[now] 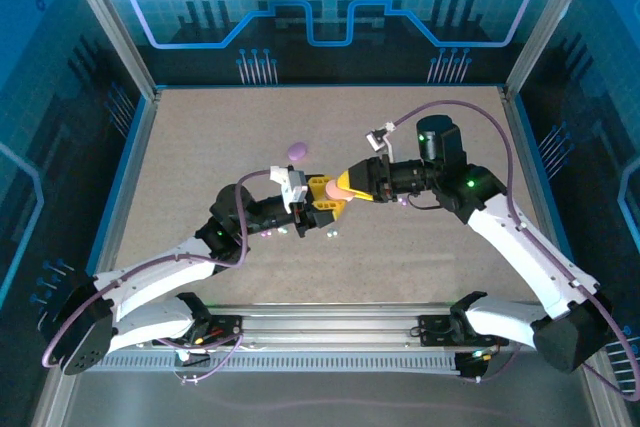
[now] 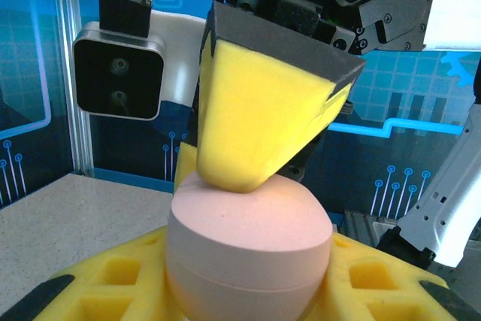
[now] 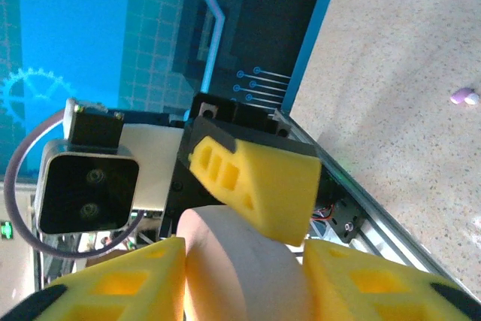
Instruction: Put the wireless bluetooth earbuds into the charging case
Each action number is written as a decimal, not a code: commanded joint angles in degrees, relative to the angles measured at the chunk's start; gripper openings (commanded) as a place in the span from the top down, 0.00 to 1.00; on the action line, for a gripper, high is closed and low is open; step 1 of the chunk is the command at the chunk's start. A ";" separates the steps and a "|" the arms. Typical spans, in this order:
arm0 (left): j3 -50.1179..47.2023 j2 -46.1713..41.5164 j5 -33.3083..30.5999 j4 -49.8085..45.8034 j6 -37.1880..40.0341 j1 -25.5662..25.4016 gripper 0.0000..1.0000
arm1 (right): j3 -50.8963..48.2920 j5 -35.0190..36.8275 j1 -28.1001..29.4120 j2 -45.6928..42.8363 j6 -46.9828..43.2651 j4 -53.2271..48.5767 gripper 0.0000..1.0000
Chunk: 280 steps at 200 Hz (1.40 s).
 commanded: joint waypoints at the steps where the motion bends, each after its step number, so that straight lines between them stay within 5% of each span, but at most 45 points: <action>1: 0.78 0.10 -2.88 3.37 0.19 -0.29 0.67 | -0.88 -5.83 1.77 0.54 -0.61 -0.20 0.52; 142: 1.12 -0.25 -9.17 -4.21 3.34 -0.24 0.62 | -2.22 -3.08 0.01 -0.58 1.88 2.17 0.94; 280: 1.28 -0.74 -12.84 -10.45 5.20 -0.30 0.39 | -7.58 5.28 -4.04 -1.84 7.28 8.12 0.98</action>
